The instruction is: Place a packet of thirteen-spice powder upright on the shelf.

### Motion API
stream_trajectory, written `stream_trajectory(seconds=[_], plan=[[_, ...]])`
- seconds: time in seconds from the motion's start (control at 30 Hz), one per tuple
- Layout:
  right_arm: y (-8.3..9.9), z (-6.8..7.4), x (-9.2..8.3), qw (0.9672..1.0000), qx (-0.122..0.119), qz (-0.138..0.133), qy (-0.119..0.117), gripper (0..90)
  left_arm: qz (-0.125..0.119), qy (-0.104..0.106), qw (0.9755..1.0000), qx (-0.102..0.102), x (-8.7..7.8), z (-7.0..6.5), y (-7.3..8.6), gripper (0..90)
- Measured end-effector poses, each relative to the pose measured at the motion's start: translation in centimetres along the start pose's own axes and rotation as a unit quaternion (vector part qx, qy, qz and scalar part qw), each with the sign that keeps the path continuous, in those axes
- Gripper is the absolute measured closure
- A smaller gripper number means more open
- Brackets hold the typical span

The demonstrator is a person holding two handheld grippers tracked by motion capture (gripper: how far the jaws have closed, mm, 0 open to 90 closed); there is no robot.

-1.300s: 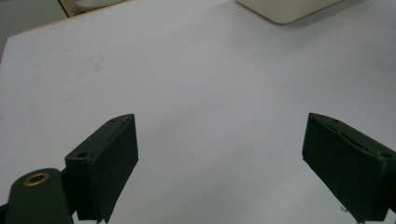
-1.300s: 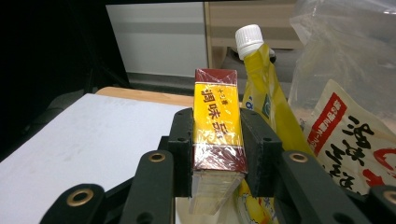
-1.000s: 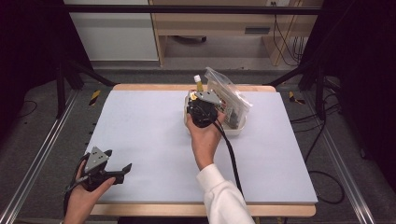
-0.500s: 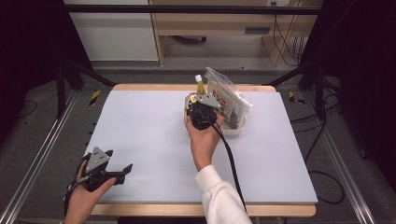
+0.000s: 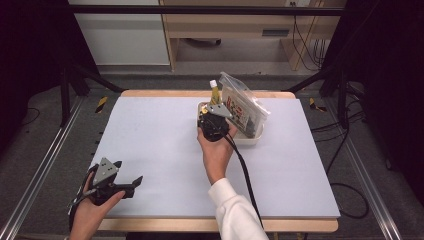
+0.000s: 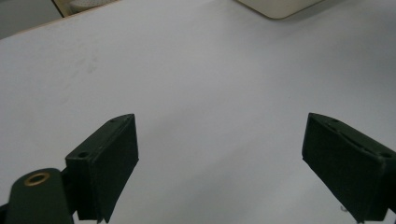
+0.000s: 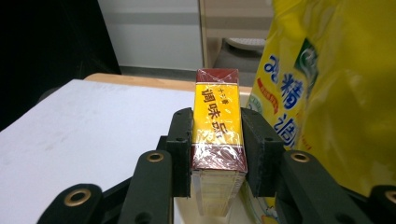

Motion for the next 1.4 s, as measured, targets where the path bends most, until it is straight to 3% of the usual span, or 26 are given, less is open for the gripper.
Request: stream_trajectory(seconds=[0.3,0.37,0.57,0.83,1.03,1.17,1.3,1.4], plan=[[0.5,0.2,0.1,0.9998,-0.006,0.012,-0.017,61.2,0.0,0.0,1.0,-0.001,0.0,0.1,0.0,10.4],[0.3,0.1,-0.2,0.9997,0.0,0.006,-0.026,58.4,0.0,0.0,1.0,0.0,0.0,0.1,0.0,10.4],[-0.2,0.0,-1.6,0.9987,-0.01,-0.007,-0.049,55.5,0.0,-0.001,1.0,0.001,0.1,0.0,0.0,10.2],[0.0,-0.5,-2.8,0.9976,-0.015,-0.002,-0.067,49.5,0.0,-0.002,1.0,0.0,0.1,0.0,0.1,9.8],[-0.4,-0.1,-3.8,0.995,-0.025,0.008,-0.097,37.8,0.001,-0.002,1.0,0.0,0.1,0.0,0.1,9.5],[-0.7,0.1,-4.7,0.9923,-0.025,0.019,-0.12,34.9,0.001,-0.004,1.0,0.0,0.1,0.0,0.1,9.2],[-1.1,-0.2,-5.5,0.991,-0.027,0.028,-0.128,30.4,0.002,-0.005,1.0,-0.002,0.1,0.0,0.1,8.3],[-1.2,-0.4,-5.9,0.9898,-0.042,0.04,-0.13,27.0,0.004,-0.005,1.0,-0.002,0.2,0.0,0.2,7.6]])
Point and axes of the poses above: each handheld gripper's, and its own axes: x roughly forward along the jaws, y roughly out of its underside, z roughly to its left, the point moved 4 cm from there along x, roughly forward along the jaws, and after that the axes turned 15 degrees about -z, right-handed, at the moved point
